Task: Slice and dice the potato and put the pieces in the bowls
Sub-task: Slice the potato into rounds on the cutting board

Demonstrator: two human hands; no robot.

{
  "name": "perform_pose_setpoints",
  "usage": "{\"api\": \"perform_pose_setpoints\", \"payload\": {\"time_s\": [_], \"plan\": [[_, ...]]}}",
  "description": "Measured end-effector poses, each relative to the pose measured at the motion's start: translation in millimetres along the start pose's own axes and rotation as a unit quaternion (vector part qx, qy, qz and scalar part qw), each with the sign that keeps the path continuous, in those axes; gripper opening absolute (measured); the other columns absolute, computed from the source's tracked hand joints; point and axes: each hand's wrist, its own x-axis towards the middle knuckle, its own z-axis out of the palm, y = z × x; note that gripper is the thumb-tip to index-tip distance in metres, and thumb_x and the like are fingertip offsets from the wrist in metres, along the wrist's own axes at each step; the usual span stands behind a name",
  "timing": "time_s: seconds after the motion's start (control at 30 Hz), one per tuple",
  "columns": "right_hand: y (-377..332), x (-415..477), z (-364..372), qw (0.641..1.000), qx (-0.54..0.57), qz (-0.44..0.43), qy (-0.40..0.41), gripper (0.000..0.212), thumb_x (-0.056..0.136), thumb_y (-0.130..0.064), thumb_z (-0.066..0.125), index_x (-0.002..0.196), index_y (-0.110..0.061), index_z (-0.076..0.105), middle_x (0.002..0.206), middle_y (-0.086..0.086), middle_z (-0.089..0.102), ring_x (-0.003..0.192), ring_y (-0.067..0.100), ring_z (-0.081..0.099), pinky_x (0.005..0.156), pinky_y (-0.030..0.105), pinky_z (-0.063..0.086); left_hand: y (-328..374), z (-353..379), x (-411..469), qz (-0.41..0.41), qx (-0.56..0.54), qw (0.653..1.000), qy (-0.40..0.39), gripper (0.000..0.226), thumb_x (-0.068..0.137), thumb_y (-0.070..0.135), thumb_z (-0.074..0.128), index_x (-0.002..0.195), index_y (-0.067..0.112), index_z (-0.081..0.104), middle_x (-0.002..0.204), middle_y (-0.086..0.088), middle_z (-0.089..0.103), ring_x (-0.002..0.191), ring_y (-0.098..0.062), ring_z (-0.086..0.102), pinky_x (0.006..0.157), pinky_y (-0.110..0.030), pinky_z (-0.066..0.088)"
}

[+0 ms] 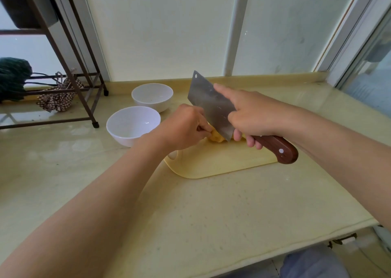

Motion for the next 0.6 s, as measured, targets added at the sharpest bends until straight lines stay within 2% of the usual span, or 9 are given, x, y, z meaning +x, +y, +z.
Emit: {"api": "perform_pose_setpoints", "payload": {"time_s": [0.1,0.2,0.33,0.5,0.6], "plan": [[-1.5,2.9,4.7,1.0,-0.004,0.0,-0.006,0.091,0.094,0.0,0.035,0.16,-0.056,0.006,0.087,0.016,0.071,0.041,0.017,0.061,0.045,0.029,0.054,-2.0,1.2,-0.9,0.011,0.003,1.0,0.006,0.009,0.069,0.005,0.078,0.073,0.012,0.08,0.065,-0.004,0.068,0.067,-0.009,0.05,0.057,-0.029,0.044],[-1.7,5.4,5.3,1.0,-0.001,-0.004,-0.01,0.091,0.095,0.001,0.036,0.16,-0.055,0.006,0.086,0.016,0.071,0.041,0.016,0.061,0.045,0.029,0.054,-4.3,0.8,-1.6,0.011,0.0,1.0,0.012,0.009,0.069,0.003,0.08,0.073,0.011,0.08,0.064,-0.002,0.068,0.069,-0.004,0.049,0.058,-0.027,0.042],[-2.9,8.8,8.7,1.0,-0.003,-0.005,-0.019,0.091,0.095,0.0,0.035,0.161,-0.054,0.005,0.087,0.017,0.072,0.045,0.018,0.063,0.047,0.03,0.055,-8.7,1.1,-2.7,0.011,0.016,1.0,0.024,0.007,0.068,0.008,0.08,0.072,0.014,0.08,0.065,-0.001,0.069,0.071,-0.01,0.054,0.059,-0.028,0.043],[-8.0,13.9,11.6,0.999,-0.015,-0.014,-0.033,0.09,0.094,-0.001,0.034,0.161,-0.053,0.005,0.087,0.018,0.072,0.049,0.022,0.065,0.049,0.033,0.058,-9.7,-2.8,-4.6,-0.006,0.023,1.0,0.018,0.007,0.069,0.011,0.082,0.072,0.017,0.079,0.067,-0.001,0.069,0.063,-0.012,0.057,0.058,-0.026,0.045],[-9.4,16.7,13.7,0.999,-0.025,-0.014,-0.038,0.092,0.091,0.0,0.033,0.161,-0.052,0.003,0.086,0.018,0.072,0.045,0.02,0.064,0.047,0.031,0.056,-9.0,-3.3,-4.0,-0.023,0.028,0.999,0.011,0.009,0.07,0.011,0.084,0.073,0.018,0.079,0.068,-0.001,0.068,0.058,-0.014,0.058,0.056,-0.026,0.047]]}}
